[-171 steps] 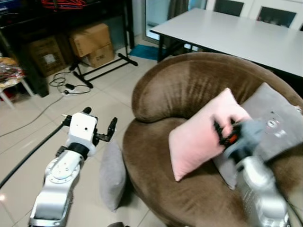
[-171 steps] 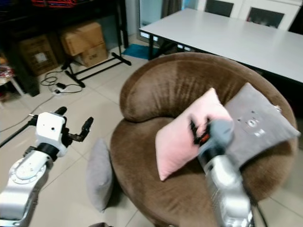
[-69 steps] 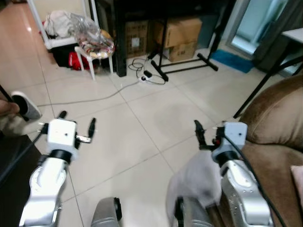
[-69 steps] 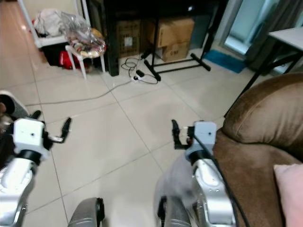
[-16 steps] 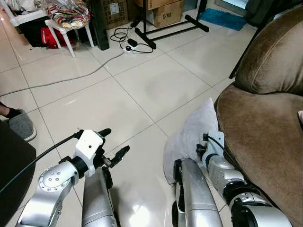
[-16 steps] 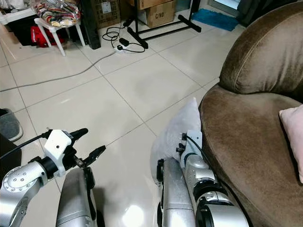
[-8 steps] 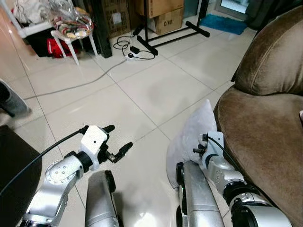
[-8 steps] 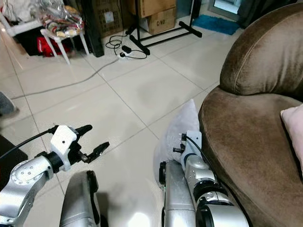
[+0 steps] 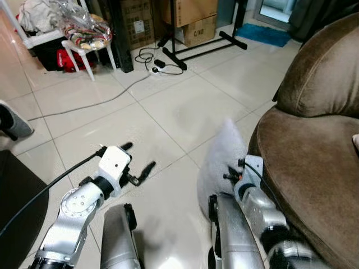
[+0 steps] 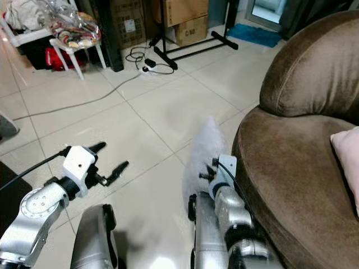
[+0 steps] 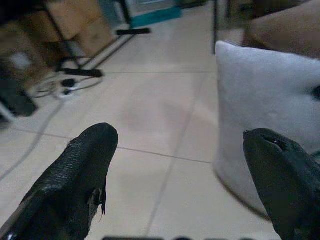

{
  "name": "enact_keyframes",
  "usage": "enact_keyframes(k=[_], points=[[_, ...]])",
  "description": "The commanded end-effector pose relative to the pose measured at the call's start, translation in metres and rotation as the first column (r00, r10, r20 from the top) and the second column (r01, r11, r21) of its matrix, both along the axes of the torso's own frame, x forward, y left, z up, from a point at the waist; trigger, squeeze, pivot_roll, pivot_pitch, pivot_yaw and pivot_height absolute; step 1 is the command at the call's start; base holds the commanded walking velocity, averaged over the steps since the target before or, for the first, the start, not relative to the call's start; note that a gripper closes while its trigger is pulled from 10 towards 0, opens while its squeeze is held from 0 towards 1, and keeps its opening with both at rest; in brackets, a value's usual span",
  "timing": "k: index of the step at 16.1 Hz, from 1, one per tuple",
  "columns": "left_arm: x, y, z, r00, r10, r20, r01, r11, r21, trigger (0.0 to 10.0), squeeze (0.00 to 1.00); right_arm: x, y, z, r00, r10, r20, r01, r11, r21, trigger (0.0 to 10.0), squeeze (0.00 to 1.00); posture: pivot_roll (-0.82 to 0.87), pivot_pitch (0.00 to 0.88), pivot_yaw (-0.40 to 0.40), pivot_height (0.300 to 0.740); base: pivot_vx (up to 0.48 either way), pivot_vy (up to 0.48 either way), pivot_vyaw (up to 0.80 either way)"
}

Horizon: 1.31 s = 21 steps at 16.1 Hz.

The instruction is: Move the pillow to the sofa from floor

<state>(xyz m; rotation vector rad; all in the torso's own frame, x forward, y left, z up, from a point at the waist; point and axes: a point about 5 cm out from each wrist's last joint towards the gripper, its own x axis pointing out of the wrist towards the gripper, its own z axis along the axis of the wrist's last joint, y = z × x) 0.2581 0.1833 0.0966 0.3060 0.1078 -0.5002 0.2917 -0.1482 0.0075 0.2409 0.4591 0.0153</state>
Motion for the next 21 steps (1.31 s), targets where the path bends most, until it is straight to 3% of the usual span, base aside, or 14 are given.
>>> enact_keyframes(k=[1, 3, 4, 5, 6, 8, 10, 14, 21], points=[[0.002, 0.006, 0.005, 0.997, 0.056, 0.044, -0.057, 0.998, 0.016, 10.0, 0.12, 0.010, 0.002, 0.030, 0.986, 0.011, 0.167, -0.021, 0.998, 0.055, 0.0, 0.00, -0.05, 0.000, 0.005, 0.493, 0.000, 0.000, 0.00], [0.002, 0.008, 0.017, 0.989, 0.110, 0.098, -0.109, 0.994, -0.021, 10.0, 0.13, 0.002, -0.003, 0.066, 0.946, -0.012, 0.325, -0.031, 0.992, 0.126, 0.0, 0.00, -0.05, 0.000, 0.012, 0.493, 0.000, 0.000, 0.00], [0.000, 0.008, 0.029, 0.978, 0.152, 0.142, -0.147, 0.988, -0.046, 10.0, 0.12, -0.012, -0.010, 0.102, 0.901, -0.043, 0.432, -0.015, 0.991, 0.131, 1.1, 0.00, -0.06, 0.000, 0.023, 0.493, 0.000, 0.000, 0.00], [-0.001, 0.007, 0.031, 0.976, 0.159, 0.150, -0.153, 0.987, -0.051, 10.0, 0.12, -0.014, -0.011, 0.105, 0.905, -0.053, 0.421, 0.000, 0.992, 0.124, 1.1, 0.00, -0.06, 0.000, 0.023, 0.493, 0.000, 0.000, 0.00], [-0.003, 0.005, 0.037, 0.973, 0.169, 0.158, -0.161, 0.985, -0.064, 10.0, 0.09, -0.020, -0.006, 0.116, 0.896, 0.005, 0.444, -0.058, 0.993, 0.107, 10.0, 0.00, -0.07, 0.000, 0.026, 0.493, 0.000, 0.000, 0.00], [0.000, 0.003, 0.044, 0.966, 0.187, 0.179, -0.175, 0.981, -0.084, 10.0, 0.09, -0.030, -0.004, 0.127, 0.874, 0.012, 0.486, -0.038, 0.998, 0.043, 10.0, 0.00, -0.07, 0.000, 0.021, 0.498, 0.000, 0.000, 0.00], [0.002, -0.001, 0.045, 0.963, 0.196, 0.184, -0.183, 0.979, -0.085, 10.0, 0.09, -0.034, -0.003, 0.130, 0.889, 0.003, 0.459, -0.019, 0.999, 0.031, 10.0, 0.00, -0.07, 0.000, 0.020, 0.518, 0.000, 0.000, 0.00], [0.000, -0.007, 0.042, 0.965, 0.205, 0.163, -0.193, 0.977, -0.089, 10.0, 0.10, -0.033, -0.001, 0.136, 0.891, 0.007, 0.453, -0.014, 1.000, 0.011, 10.0, 0.00, -0.08, 0.000, 0.016, 0.558, 0.000, 0.000, 0.00], [0.003, -0.002, 0.037, 0.958, 0.235, 0.166, -0.232, 0.972, -0.036, 10.0, 0.10, -0.032, -0.013, 0.131, 0.913, -0.059, 0.403, 0.062, 0.998, 0.004, 10.0, 0.00, -0.09, 0.000, 0.016, 0.618, 0.000, 0.000, 0.00]])
